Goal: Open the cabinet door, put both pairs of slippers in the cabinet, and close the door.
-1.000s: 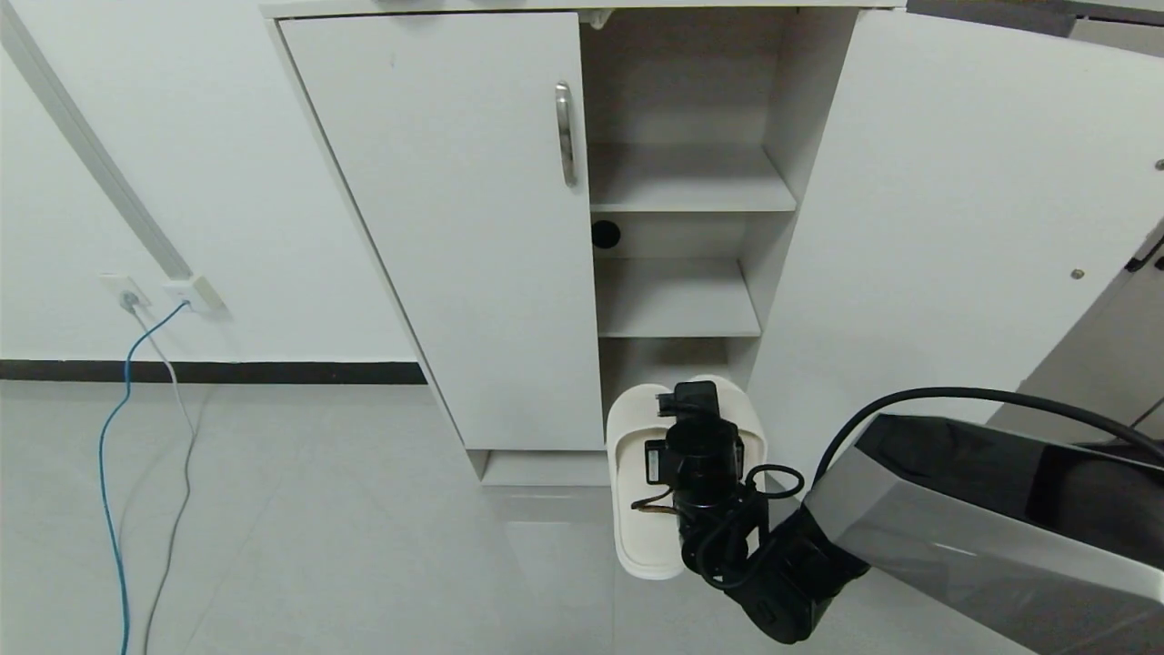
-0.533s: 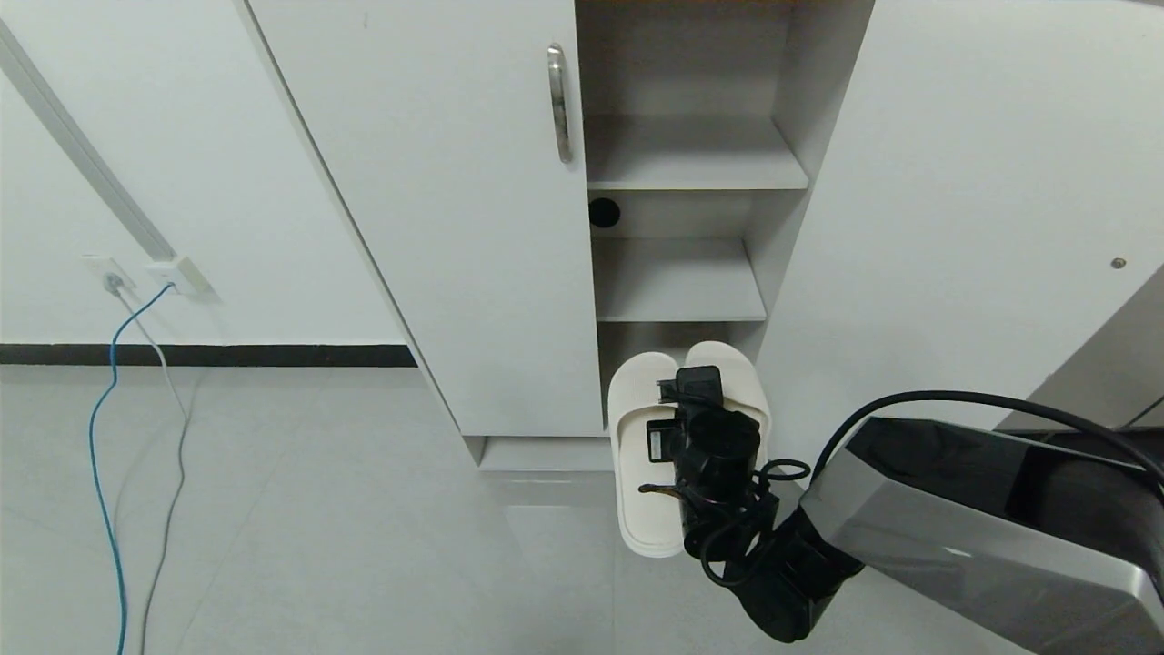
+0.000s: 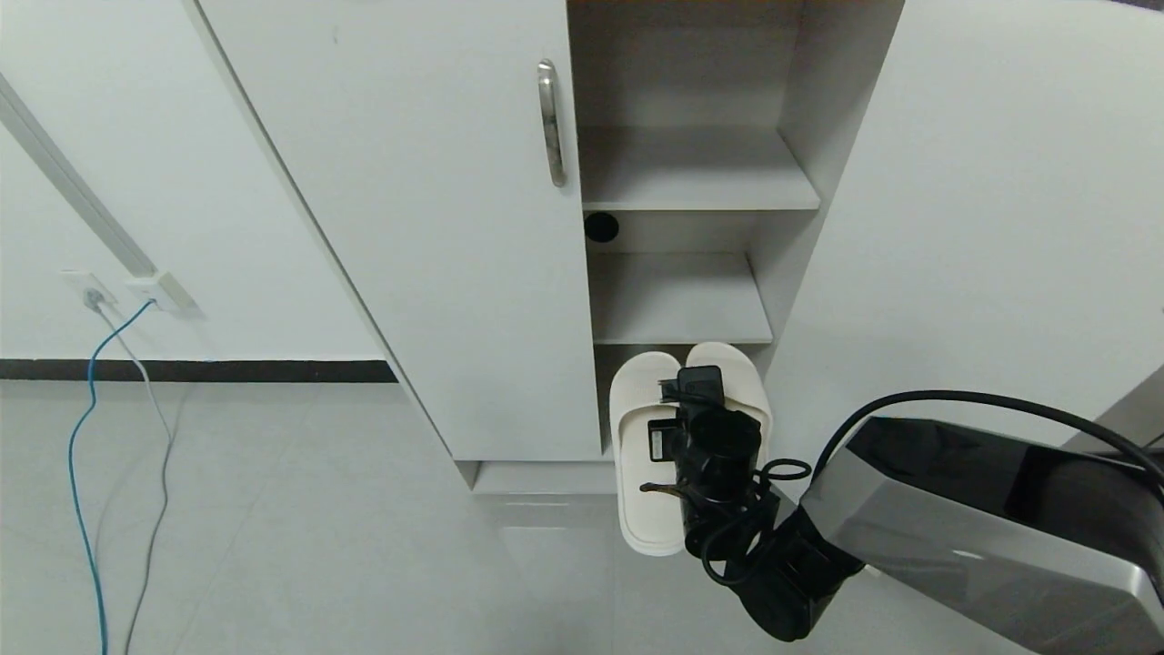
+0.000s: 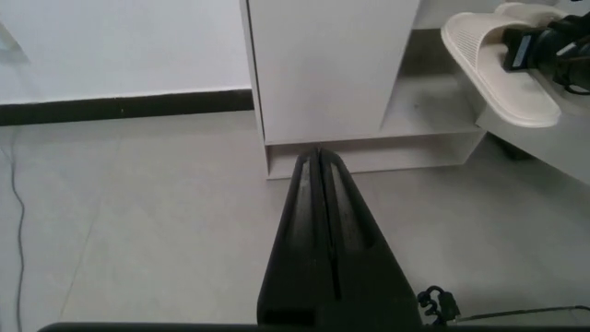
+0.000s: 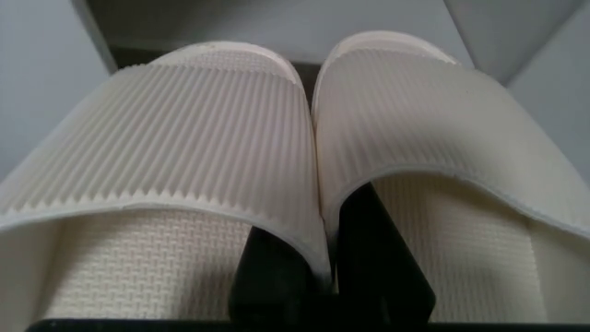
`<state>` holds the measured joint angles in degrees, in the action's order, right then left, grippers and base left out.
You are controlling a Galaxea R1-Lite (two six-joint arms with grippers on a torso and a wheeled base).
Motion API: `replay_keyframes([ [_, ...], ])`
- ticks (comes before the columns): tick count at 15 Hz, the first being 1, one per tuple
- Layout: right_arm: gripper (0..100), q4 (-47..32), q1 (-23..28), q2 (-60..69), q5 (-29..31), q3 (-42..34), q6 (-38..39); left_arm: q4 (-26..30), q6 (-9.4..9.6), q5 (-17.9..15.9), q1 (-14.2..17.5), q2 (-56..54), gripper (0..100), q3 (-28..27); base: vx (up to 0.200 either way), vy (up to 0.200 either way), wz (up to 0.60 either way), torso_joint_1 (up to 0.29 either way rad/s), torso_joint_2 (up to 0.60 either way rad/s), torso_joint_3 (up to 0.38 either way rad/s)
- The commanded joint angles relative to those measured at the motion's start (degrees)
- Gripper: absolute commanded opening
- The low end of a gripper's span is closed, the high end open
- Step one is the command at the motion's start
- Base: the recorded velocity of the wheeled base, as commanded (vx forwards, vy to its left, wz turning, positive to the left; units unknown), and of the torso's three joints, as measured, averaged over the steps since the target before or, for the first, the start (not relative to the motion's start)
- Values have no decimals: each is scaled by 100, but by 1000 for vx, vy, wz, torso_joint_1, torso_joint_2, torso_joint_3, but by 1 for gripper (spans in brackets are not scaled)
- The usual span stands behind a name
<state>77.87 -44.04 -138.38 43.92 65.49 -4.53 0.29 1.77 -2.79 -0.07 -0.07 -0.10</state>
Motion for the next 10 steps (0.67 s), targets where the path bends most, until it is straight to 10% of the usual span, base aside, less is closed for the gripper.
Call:
replay_keyframes([
  [1,0,0,1,4,2,-1,-4,-3,-1,-2,-1,7,0,1,200,0,0,2,-2,2],
  [6,0,0,19,4,-7,-10,-4,-3,-10,-2,-1,7,0,1,200,0,0,3,4,2],
  [10,0,0,98,-5,-15,-1,5,-3,-19,-2,-1,7,0,1,0,0,0,0,0,0],
])
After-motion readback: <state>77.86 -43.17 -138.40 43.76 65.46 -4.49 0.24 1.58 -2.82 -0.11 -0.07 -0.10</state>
